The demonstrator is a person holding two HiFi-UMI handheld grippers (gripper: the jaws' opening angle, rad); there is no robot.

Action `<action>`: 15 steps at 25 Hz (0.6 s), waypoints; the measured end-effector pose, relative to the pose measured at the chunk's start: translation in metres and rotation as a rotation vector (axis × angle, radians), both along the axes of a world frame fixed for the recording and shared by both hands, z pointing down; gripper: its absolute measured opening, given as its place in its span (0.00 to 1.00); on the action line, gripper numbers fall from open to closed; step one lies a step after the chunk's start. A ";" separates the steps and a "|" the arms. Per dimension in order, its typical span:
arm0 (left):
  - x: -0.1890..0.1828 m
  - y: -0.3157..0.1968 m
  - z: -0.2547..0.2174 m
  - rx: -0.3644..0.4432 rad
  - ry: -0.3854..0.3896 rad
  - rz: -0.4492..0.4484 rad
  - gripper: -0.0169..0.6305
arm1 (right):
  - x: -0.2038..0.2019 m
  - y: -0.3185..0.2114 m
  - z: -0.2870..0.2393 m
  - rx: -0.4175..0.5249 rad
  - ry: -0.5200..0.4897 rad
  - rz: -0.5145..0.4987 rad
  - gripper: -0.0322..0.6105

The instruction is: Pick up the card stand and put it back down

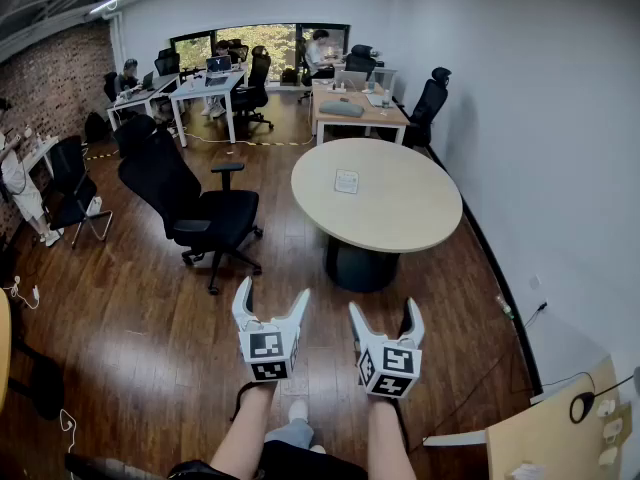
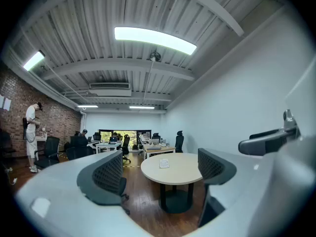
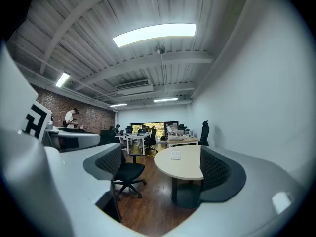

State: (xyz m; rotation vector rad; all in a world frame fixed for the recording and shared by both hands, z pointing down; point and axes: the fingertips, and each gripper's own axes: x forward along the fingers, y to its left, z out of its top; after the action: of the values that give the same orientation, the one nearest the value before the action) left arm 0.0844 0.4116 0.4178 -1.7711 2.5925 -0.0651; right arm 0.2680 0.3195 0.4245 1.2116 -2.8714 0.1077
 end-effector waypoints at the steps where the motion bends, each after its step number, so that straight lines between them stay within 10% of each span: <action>1: -0.006 -0.008 -0.003 0.004 -0.002 0.001 0.77 | -0.007 -0.007 -0.004 0.005 -0.003 -0.004 0.83; 15: -0.101 -0.082 -0.029 0.046 -0.034 0.001 0.77 | -0.117 -0.080 -0.033 0.057 -0.020 -0.056 0.82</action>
State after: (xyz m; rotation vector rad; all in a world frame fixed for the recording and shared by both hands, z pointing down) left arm -0.0170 0.3293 0.3887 -1.7401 2.5486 -0.0348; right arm 0.1515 0.2398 0.3913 1.1436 -2.9425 0.0375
